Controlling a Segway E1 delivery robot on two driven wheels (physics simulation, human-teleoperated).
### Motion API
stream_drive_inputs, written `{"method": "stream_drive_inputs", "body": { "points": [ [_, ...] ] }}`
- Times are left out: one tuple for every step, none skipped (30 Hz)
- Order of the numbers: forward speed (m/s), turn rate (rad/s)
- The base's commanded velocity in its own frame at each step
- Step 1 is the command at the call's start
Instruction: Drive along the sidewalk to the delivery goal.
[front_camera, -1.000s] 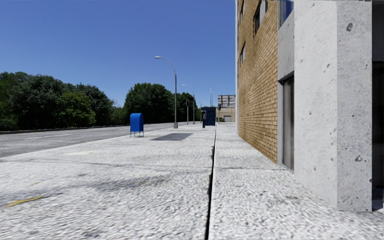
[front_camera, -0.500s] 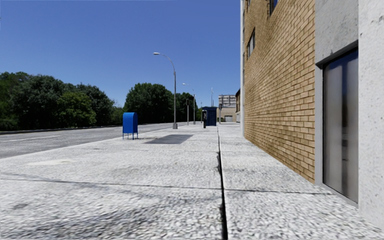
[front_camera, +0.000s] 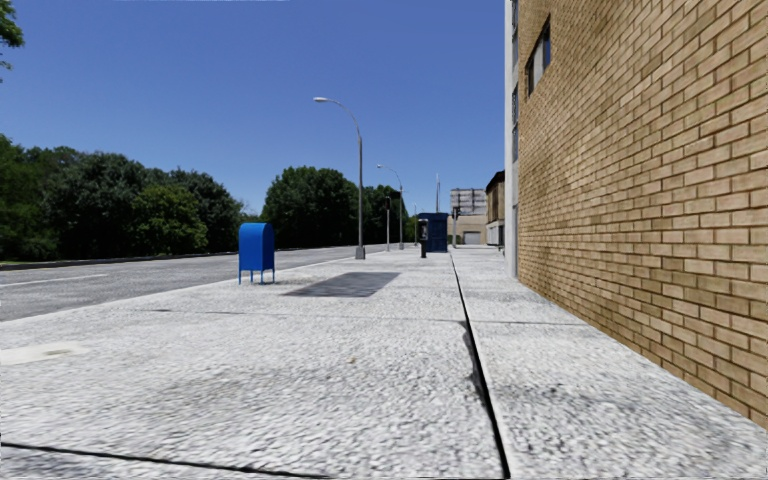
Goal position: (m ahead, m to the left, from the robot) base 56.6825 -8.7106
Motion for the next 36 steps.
{"method": "stream_drive_inputs", "body": {
  "points": [
    [2.0, 0.17],
    [2.0, 0.11],
    [2.0, 0.0],
    [2.0, 0.0],
    [2.0, 0.0],
    [2.0, 0.0],
    [2.0, 0.0],
    [2.0, 0.0],
    [2.0, 0.0],
    [2.0, 0.0],
    [2.0, 0.0],
    [2.0, 0.0],
    [2.0, 0.0],
    [2.0, 0.0],
    [2.0, 0.0],
    [2.0, 0.0],
    [2.0, 0.0],
    [2.0, 0.0],
    [2.0, 0.0],
    [2.0, 0.0],
    [2.0, 0.0],
    [2.0, 0.0],
    [2.0, 0.0],
    [2.0, 0.0],
    [2.0, 0.0],
    [2.0, 0.0],
    [2.0, -0.21],
    [2.0, -0.21],
    [2.0, -0.27],
    [2.0, -0.28],
    [2.0, -0.29],
    [2.0, -0.29],
    [2.0, -0.29],
    [2.0, -0.29],
    [2.0, -0.29],
    [2.0, -0.3]
  ]
}}
